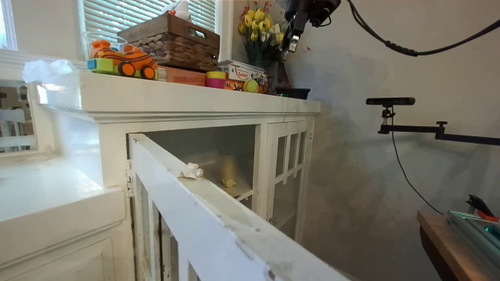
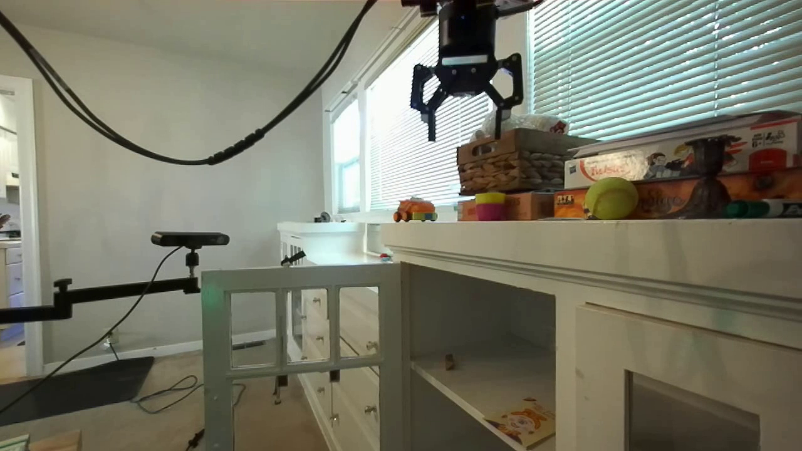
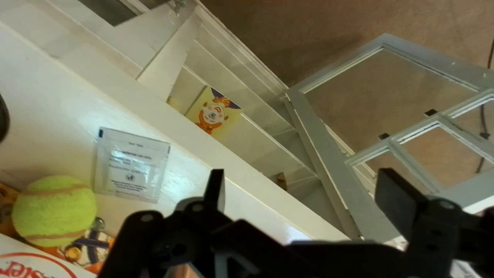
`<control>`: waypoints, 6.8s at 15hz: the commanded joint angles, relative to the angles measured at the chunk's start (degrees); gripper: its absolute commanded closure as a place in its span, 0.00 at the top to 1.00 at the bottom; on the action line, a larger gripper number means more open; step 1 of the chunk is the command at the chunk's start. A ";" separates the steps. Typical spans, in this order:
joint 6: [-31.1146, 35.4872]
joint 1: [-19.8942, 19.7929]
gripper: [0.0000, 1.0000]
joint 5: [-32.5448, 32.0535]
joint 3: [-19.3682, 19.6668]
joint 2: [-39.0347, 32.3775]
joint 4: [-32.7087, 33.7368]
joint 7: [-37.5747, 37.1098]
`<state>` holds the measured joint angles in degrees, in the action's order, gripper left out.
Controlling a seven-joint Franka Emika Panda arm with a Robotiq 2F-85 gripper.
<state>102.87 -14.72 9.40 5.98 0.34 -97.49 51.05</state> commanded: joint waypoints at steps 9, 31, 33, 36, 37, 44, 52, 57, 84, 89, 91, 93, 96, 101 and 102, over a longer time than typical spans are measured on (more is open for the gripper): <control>2.39 5.55 1.00 -12.00 0.39 1.73 -10.31 -40.11; 31.84 8.73 1.00 -16.98 -0.72 -0.54 -32.42 -32.67; 37.02 8.83 1.00 -17.93 -0.82 -1.36 -35.29 -33.46; 42.97 9.07 1.00 -19.41 -0.92 -2.75 -38.44 -35.18; 44.26 9.15 1.00 -19.85 -0.84 -3.21 -39.09 -36.70; 44.63 9.08 1.00 -21.40 -0.60 -6.11 -39.29 -41.69; 56.37 10.38 1.00 -33.53 1.45 -11.73 -41.25 -47.67; 68.95 18.68 1.00 -55.98 13.23 -20.73 -37.15 -63.15; 67.37 39.32 1.00 -89.81 33.07 -33.62 -23.53 -73.47; 66.13 39.96 1.00 -89.02 32.79 -37.55 -21.30 -81.18; 65.93 40.16 1.00 -87.89 32.36 -38.66 -21.37 -84.72; 65.78 40.19 1.00 -86.66 31.87 -39.77 -21.33 -89.26; 65.25 41.08 1.00 -86.97 32.08 -41.44 -20.37 -98.48; 63.58 41.19 1.00 -85.30 31.65 -42.81 -18.99 -111.13; 63.70 40.80 1.00 -84.79 31.46 -43.16 -18.46 -113.17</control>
<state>167.62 25.87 -77.68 37.62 -40.72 -118.14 -56.11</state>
